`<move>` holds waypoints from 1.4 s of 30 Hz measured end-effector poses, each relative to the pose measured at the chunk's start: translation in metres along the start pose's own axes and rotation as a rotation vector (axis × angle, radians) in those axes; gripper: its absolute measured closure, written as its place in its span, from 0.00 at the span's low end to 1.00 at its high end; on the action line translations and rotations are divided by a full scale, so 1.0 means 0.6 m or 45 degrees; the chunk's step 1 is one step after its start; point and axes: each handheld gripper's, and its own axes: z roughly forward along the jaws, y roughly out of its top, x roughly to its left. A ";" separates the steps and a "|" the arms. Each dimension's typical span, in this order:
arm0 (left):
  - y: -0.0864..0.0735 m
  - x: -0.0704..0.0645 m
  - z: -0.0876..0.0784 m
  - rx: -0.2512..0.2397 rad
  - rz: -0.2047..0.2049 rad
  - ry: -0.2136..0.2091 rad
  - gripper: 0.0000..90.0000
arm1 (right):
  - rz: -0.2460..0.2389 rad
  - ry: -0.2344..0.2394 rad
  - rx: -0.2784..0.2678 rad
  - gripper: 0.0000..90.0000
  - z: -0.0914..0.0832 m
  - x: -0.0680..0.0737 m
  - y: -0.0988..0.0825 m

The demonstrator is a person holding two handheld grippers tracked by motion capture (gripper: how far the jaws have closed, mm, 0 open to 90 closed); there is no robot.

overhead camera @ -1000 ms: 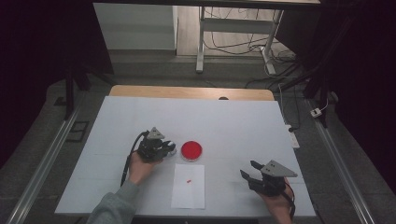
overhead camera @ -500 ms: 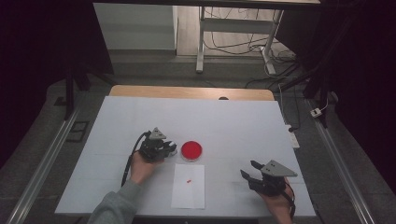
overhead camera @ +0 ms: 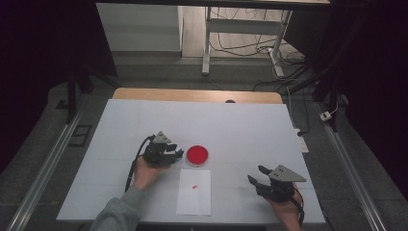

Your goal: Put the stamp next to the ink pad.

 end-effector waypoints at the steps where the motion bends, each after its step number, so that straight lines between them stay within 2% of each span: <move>1: 0.000 0.000 -0.001 -0.007 -0.006 0.002 0.57 | 0.000 0.000 0.000 0.48 0.000 0.000 0.000; 7: 0.000 0.004 -0.005 -0.033 -0.037 0.003 0.46 | 0.001 0.001 0.002 0.48 0.001 0.000 0.000; 13: 0.001 0.003 -0.012 -0.047 -0.045 0.004 0.39 | 0.001 0.000 0.001 0.48 0.000 0.000 0.000; 19: 0.002 -0.002 -0.028 -0.082 -0.060 -0.025 0.34 | 0.001 0.001 0.000 0.48 0.000 -0.001 0.000; 34: -0.023 -0.026 -0.088 -0.121 0.015 -0.076 0.34 | 0.009 0.000 -0.005 0.48 -0.002 -0.008 0.000; 42: -0.063 -0.033 -0.126 -0.110 0.026 -0.059 0.34 | 0.011 0.015 -0.005 0.48 -0.003 -0.016 -0.002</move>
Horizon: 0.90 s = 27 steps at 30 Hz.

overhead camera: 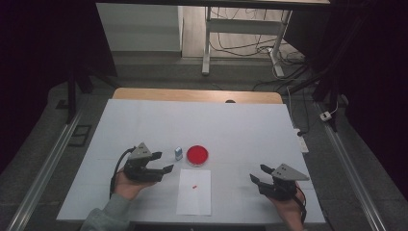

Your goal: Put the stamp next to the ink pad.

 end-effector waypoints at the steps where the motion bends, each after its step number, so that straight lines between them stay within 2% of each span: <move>1: -0.005 0.000 -0.005 -0.003 -0.009 -0.001 0.34 | -0.001 0.000 -0.001 0.48 0.000 -0.001 0.000; 15: -0.072 0.004 -0.071 -0.010 -0.027 0.013 0.35 | -0.034 0.024 0.022 0.48 0.005 -0.004 -0.002; 19: -0.079 0.009 -0.077 -0.013 -0.040 0.026 0.35 | -0.038 0.026 0.022 0.48 0.006 -0.004 -0.002; 27: -0.078 0.006 -0.071 0.006 -0.022 0.022 0.35 | -0.035 0.018 0.023 0.48 0.003 -0.005 -0.001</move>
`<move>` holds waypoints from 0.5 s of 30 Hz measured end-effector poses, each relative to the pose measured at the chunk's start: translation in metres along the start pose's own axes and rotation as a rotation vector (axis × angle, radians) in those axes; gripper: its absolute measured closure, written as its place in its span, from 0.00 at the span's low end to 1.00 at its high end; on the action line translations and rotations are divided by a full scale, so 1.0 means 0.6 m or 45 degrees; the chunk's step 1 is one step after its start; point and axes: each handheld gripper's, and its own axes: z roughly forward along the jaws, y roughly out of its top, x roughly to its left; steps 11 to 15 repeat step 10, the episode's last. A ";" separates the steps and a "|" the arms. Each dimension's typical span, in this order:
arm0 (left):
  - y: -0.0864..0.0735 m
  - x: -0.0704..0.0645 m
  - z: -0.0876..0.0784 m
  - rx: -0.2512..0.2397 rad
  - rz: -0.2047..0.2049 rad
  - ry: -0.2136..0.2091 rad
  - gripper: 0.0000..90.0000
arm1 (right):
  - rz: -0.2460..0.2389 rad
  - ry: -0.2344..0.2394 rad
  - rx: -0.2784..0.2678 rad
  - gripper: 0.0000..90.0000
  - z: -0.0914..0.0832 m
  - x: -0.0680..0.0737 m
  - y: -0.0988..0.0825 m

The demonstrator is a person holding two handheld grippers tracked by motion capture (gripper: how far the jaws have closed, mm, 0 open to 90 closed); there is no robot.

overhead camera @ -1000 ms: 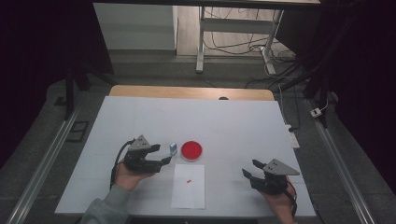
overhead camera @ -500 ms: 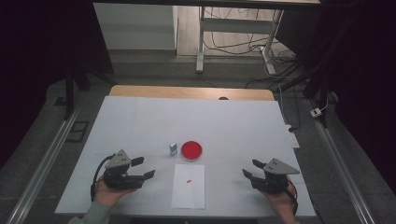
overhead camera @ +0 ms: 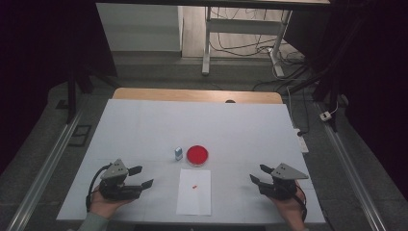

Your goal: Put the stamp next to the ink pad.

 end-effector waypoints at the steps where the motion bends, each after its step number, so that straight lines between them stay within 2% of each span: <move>1: 0.000 0.000 0.000 0.001 -0.001 0.001 0.35 | 0.000 0.000 0.000 0.48 0.000 0.000 0.000; 15: 0.000 0.002 0.000 0.002 -0.011 0.006 0.35 | 0.000 0.006 -0.002 0.48 -0.001 0.000 0.000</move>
